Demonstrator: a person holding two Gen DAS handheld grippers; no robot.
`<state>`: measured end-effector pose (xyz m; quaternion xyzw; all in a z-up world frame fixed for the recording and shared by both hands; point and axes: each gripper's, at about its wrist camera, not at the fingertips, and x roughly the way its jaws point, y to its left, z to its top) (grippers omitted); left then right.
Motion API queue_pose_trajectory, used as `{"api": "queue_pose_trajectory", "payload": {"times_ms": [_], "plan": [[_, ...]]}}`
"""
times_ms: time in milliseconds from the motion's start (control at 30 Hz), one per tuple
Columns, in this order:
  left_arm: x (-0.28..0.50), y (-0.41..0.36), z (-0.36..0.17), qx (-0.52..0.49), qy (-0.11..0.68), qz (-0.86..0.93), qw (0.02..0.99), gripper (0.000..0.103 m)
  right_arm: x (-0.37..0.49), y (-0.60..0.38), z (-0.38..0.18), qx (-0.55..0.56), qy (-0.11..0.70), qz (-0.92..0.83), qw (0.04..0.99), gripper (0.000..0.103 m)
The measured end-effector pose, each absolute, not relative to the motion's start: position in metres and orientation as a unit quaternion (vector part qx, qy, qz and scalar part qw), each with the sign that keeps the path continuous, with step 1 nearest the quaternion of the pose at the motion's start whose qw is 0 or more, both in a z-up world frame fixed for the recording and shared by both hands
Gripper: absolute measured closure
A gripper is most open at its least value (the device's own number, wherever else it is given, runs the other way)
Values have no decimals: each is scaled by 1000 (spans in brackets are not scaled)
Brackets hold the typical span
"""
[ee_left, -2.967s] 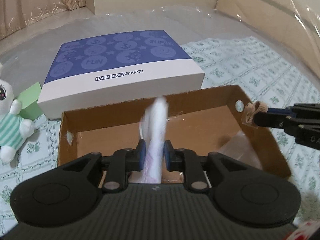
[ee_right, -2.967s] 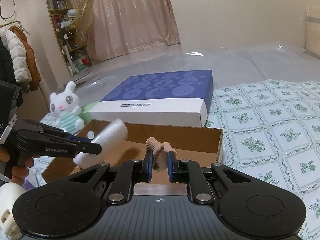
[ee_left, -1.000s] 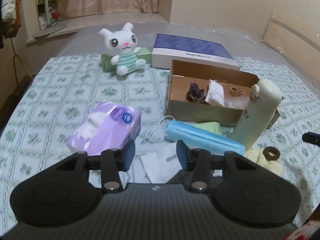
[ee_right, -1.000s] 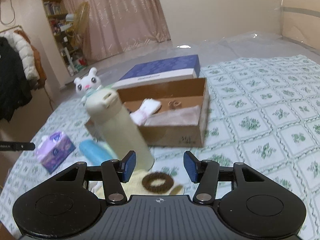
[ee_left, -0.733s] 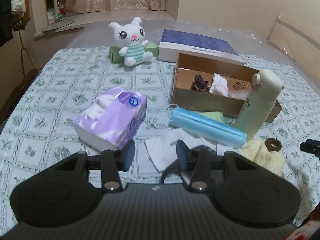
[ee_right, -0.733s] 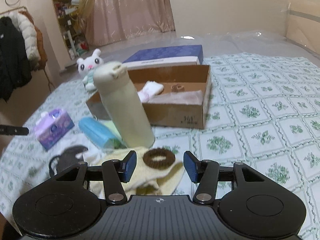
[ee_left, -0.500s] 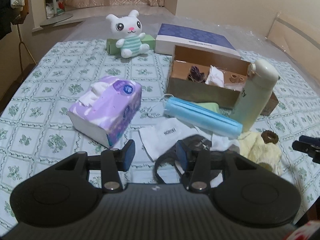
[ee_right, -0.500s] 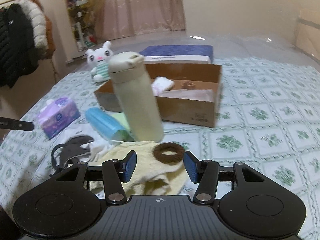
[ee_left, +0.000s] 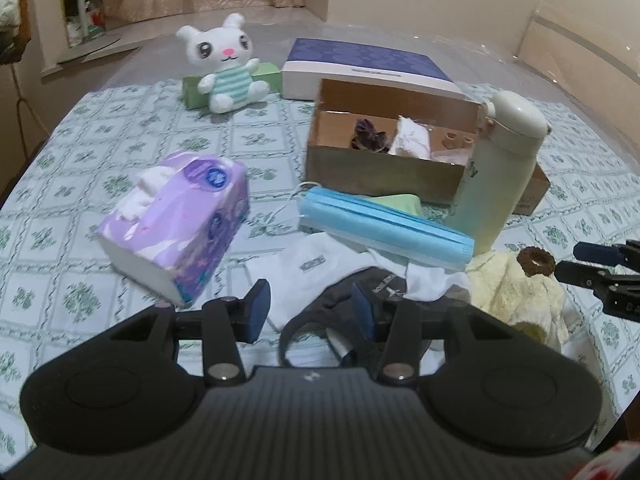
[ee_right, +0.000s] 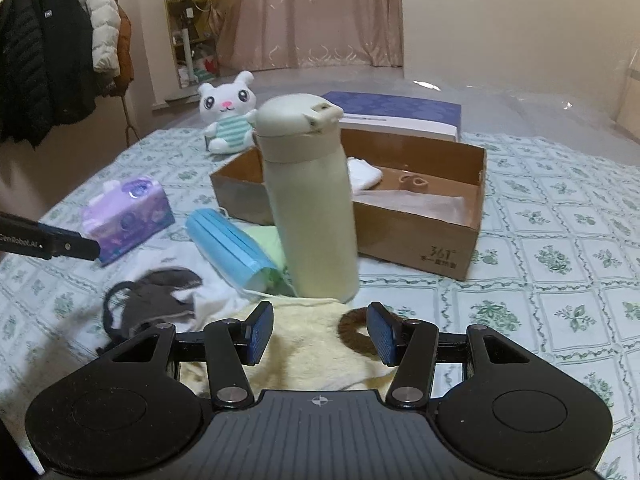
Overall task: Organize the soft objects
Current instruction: 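Move the left gripper to the blue face mask while the right approaches the brown hair tie, then grasp the blue face mask with the left gripper while the right grasps the brown hair tie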
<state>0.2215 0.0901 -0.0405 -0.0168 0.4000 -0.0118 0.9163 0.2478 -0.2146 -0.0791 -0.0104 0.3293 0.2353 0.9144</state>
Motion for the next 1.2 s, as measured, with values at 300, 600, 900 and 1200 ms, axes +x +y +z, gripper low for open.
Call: {"api": "queue_pose_trajectory", "payload": {"times_ms": [300,600,900,1200], "plan": [[257,54,-61,134,370,-92,915,61,255,-234,-92,-3,343,212,915,50],[285,31,-96,264,345,-166,885,60,262,-249,-106,8,358,194,913,50],[298,17,-131,393,292,-210,846,46,269,-262,-114,28,367,175,913,50],[308,16,-141,412,279,-252,830,94,270,-265,-118,31,374,169,911,50]]}}
